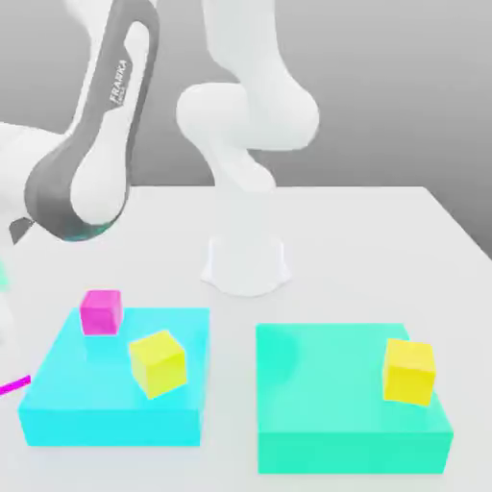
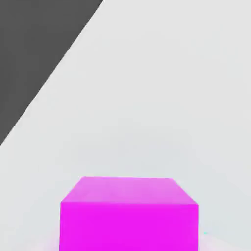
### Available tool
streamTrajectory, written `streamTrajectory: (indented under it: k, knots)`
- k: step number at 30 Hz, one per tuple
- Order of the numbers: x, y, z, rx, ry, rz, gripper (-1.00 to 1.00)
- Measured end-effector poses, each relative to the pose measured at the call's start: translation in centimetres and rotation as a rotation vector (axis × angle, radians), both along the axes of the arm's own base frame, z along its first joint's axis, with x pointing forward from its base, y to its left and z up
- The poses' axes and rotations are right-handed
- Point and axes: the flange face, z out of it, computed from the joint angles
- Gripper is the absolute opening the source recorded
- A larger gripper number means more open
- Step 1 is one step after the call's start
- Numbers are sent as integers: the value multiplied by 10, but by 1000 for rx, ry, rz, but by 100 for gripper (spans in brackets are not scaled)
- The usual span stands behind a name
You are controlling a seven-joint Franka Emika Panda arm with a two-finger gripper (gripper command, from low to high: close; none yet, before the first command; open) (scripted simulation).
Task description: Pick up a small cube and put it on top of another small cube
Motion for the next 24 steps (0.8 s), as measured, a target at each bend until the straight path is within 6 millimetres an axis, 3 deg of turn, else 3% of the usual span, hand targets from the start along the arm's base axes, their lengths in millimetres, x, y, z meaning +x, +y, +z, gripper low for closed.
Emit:
streamTrajectory:
  k: [8, 15, 21, 22, 24]
  knots:
    - [-75, 27, 37, 2, 2, -151, -100]
    - [-137, 58, 49, -14, 9, -278, -100]
    - [-144, 62, -8, -19, 11, -295, -100]
    - [-145, 62, -14, -19, 12, -295, 100]
    - [-145, 62, -14, -19, 12, -295, 100]
